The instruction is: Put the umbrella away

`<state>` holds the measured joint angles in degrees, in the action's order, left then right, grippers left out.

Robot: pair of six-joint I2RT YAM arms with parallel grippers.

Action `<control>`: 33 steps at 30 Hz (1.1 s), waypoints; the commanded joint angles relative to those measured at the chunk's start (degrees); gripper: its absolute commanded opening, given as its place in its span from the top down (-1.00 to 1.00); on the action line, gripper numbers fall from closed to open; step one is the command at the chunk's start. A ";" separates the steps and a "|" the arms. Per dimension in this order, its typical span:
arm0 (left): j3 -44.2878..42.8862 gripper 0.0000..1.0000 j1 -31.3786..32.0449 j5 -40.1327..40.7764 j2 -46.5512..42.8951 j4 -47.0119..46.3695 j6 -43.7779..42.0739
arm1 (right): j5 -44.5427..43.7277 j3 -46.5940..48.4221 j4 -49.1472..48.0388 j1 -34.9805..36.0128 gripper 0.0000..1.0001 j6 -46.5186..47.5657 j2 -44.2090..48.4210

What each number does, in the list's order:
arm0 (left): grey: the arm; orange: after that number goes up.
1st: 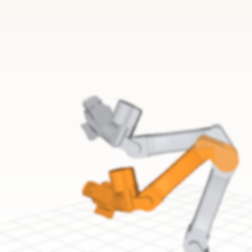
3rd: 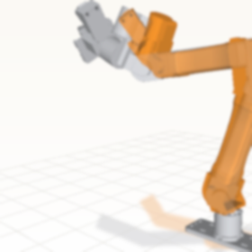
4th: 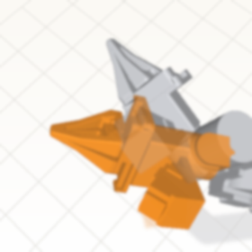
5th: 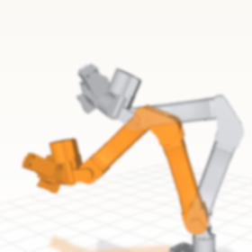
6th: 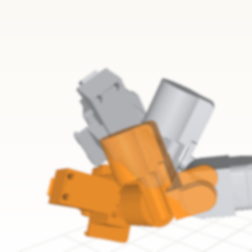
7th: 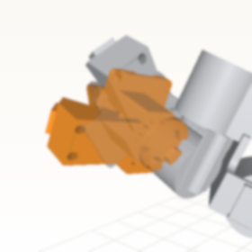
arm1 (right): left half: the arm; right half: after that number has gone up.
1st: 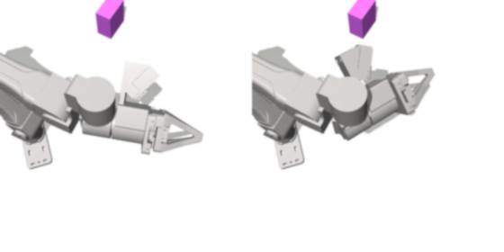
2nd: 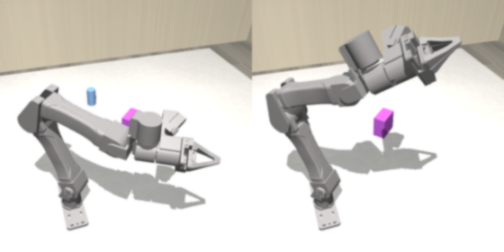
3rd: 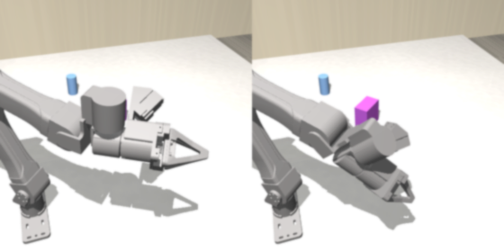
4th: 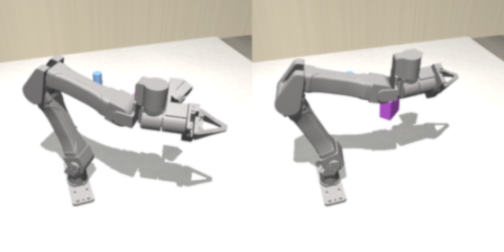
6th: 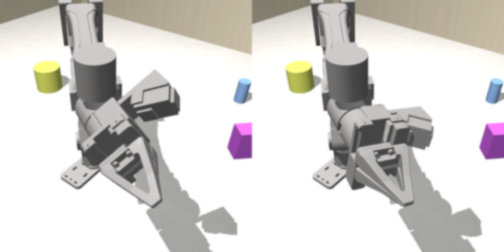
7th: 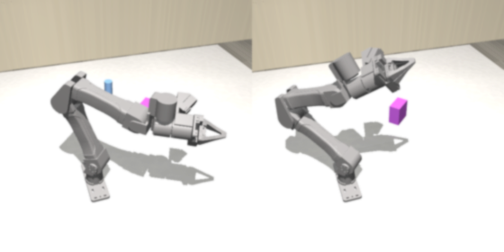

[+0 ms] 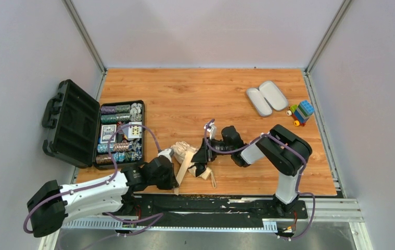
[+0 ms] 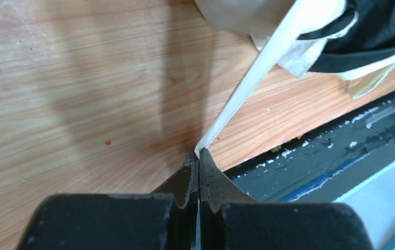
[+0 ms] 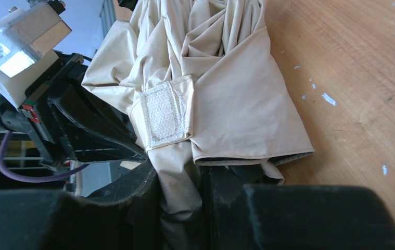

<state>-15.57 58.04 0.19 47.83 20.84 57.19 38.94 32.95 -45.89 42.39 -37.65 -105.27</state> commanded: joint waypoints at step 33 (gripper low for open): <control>-0.74 1.00 0.02 7.92 13.09 1.04 -1.79 | -47.76 6.96 50.27 21.19 -0.67 32.78 39.13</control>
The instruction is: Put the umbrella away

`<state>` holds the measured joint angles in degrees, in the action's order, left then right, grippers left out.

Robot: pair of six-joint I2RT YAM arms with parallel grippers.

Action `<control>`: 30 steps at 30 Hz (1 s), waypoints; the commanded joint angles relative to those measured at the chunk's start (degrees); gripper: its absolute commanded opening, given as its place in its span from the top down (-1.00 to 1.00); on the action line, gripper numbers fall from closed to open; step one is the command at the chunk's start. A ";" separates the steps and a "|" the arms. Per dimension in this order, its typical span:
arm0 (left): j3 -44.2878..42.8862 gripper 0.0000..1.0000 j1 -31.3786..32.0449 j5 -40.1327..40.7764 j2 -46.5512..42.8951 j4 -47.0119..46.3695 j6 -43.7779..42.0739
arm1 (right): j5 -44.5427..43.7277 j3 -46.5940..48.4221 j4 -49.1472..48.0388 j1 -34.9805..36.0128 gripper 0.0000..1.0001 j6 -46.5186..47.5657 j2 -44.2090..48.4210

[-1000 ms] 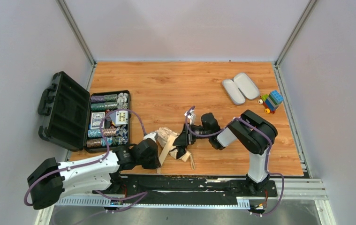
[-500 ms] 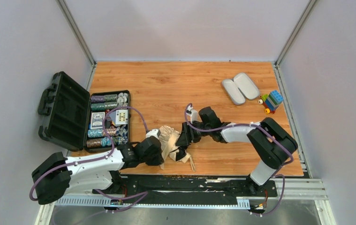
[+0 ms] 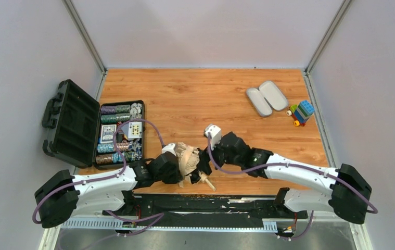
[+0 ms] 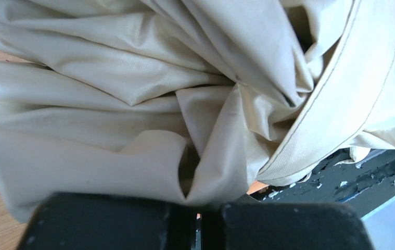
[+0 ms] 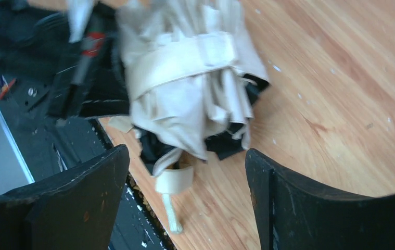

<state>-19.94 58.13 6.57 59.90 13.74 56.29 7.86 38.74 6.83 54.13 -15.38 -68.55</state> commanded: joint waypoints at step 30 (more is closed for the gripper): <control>1.13 1.00 -0.36 -2.95 -11.54 19.28 -2.47 | 2.43 -6.10 -27.32 5.53 1.00 1.61 -19.47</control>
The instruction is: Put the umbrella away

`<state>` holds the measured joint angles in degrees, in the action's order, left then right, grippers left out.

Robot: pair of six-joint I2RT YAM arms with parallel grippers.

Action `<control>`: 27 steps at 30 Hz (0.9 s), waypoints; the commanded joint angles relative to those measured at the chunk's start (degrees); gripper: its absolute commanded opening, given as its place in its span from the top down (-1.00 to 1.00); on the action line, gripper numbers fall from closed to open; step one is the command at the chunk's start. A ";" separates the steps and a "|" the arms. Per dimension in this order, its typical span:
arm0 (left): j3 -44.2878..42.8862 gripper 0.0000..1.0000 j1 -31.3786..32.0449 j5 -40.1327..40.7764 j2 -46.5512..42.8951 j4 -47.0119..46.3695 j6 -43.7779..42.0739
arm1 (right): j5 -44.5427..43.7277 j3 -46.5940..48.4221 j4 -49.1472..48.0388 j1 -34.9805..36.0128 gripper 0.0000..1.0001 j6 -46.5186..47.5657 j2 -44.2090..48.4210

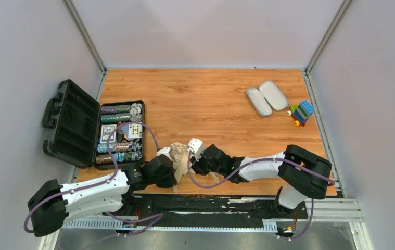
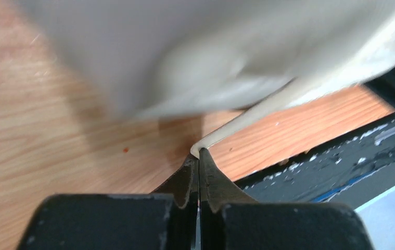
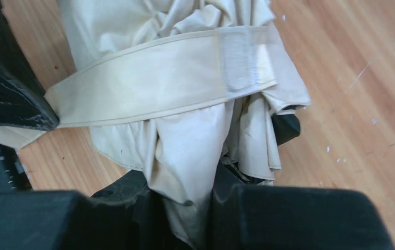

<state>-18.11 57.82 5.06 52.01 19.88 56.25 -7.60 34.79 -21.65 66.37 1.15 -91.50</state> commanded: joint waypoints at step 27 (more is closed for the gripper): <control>1.50 1.00 0.53 2.27 0.43 9.69 -1.12 | 41.14 -9.83 -10.63 -20.96 0.30 -47.77 -5.50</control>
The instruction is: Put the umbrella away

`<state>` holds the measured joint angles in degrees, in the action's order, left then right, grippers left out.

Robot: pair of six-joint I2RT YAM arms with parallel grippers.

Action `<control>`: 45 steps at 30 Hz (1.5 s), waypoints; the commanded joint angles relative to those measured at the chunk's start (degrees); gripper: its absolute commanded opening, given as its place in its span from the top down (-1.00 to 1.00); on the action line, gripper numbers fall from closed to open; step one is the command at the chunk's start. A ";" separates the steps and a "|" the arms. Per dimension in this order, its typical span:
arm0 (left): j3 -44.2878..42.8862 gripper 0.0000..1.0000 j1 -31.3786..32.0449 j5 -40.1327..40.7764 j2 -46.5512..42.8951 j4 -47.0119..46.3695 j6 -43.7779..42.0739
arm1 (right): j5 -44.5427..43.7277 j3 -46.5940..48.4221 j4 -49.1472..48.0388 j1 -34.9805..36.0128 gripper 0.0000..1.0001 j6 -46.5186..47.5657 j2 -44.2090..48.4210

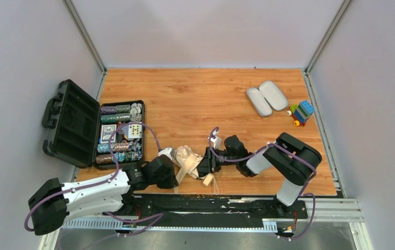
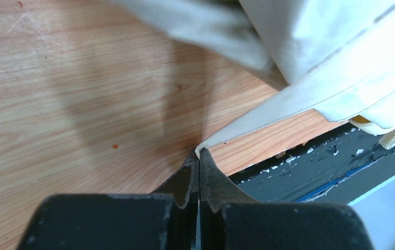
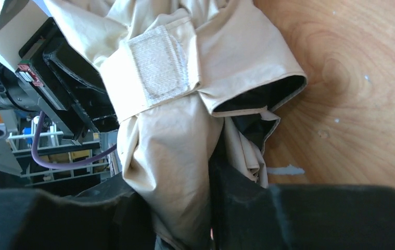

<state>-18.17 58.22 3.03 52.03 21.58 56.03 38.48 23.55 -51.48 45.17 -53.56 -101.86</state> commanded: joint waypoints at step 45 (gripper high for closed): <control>-4.25 1.00 -1.87 3.48 15.14 -0.35 -5.67 | -54.95 10.06 36.84 32.22 -0.72 62.36 18.72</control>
<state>-24.40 57.12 3.20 65.63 14.57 52.97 -13.13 34.94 -8.12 76.66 5.21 -78.22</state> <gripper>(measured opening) 0.006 0.858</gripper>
